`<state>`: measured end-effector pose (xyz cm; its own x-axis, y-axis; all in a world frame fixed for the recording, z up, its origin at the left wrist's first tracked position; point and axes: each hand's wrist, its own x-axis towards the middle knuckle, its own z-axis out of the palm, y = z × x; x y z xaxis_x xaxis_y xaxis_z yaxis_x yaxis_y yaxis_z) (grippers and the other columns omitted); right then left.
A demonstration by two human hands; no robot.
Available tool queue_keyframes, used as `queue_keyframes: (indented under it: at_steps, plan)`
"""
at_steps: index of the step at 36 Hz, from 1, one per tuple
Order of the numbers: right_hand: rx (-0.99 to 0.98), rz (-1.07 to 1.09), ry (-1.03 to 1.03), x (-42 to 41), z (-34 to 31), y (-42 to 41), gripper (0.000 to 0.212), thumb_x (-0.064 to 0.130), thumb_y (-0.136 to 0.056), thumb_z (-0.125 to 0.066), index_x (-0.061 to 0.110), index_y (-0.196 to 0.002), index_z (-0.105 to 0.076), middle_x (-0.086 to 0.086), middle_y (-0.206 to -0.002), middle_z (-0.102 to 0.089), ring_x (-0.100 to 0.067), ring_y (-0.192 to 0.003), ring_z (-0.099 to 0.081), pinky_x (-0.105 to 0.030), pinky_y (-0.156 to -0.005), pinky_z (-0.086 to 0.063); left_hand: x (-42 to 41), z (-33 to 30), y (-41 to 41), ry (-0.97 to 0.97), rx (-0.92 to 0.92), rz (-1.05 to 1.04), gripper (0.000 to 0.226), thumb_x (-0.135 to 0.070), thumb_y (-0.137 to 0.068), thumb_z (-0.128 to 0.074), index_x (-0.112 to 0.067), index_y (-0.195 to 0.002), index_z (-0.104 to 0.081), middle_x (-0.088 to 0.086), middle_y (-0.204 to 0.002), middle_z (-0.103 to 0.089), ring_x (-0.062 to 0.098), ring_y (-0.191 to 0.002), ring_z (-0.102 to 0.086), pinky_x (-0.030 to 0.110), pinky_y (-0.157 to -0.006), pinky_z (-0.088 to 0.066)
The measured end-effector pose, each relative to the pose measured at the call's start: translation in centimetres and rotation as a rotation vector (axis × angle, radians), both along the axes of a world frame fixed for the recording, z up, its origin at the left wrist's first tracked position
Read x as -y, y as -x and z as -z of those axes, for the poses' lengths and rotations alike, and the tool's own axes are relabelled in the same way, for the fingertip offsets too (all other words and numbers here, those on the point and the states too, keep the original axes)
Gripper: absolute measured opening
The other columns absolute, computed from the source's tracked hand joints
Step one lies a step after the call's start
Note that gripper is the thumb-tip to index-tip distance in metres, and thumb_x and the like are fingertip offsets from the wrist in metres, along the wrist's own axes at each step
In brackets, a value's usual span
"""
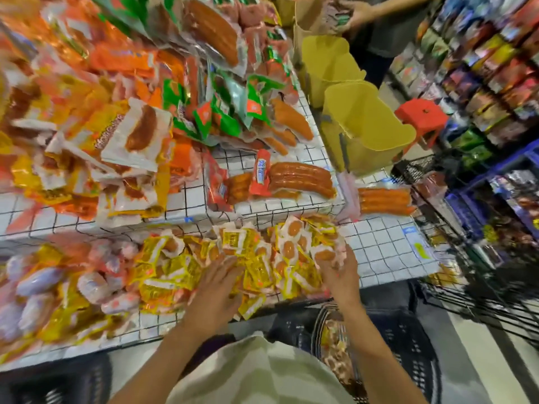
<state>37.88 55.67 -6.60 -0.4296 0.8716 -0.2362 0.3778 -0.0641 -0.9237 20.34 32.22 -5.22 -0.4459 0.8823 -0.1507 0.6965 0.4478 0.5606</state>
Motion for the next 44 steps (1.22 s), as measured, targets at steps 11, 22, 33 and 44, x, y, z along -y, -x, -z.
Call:
queue_keyframes:
  at_steps: [11,22,33,44]
  plan:
    - [0.221,0.143,0.282,-3.0,3.3,2.3,0.083,0.060,-0.068,-0.083,0.012,-0.131,-0.058,-0.012,-0.121,-0.070,-0.034,-0.111,-0.067,-0.053,-0.100,-0.052,0.0,0.2,-0.2,-0.095,-0.004,-0.055,0.050,-0.016,-0.093,-0.066,-0.014,-0.142,-0.053,0.003,-0.156,-0.037,0.026,-0.151,-0.018,0.048,-0.122,-0.025]
    - [0.362,-0.263,-0.281,3.1,2.2,5.1,0.134,0.079,-0.064,-0.072,0.020,-0.162,-0.003,-0.005,-0.169,-0.005,-0.027,-0.155,-0.008,-0.053,-0.119,-0.026,0.5,1.2,0.3,-0.130,-0.040,-0.008,0.053,-0.016,-0.091,-0.070,-0.015,-0.142,-0.054,-0.002,-0.155,-0.040,0.024,-0.151,-0.021,0.047,-0.121,-0.026]
    - [0.394,-0.130,-0.342,0.7,1.4,6.1,0.049,0.047,-0.076,-0.084,0.025,-0.117,-0.066,0.003,-0.114,-0.061,-0.020,-0.095,-0.062,-0.033,-0.064,-0.048,1.0,1.4,1.4,-0.087,-0.065,0.059,0.058,-0.024,-0.090,-0.070,-0.023,-0.145,-0.051,-0.006,-0.157,-0.036,0.021,-0.151,-0.018,0.050,-0.121,-0.023]
    - [-0.157,0.052,-0.326,0.8,-8.0,4.8,0.014,0.025,-0.088,-0.078,0.018,-0.084,-0.067,0.002,-0.073,-0.061,-0.011,-0.065,-0.052,-0.030,-0.062,-0.046,-3.0,-4.5,0.3,-0.373,0.287,-0.193,0.043,-0.028,-0.095,-0.067,-0.044,-0.132,-0.054,-0.039,-0.135,-0.047,-0.014,-0.133,-0.036,0.012,-0.110,-0.027]
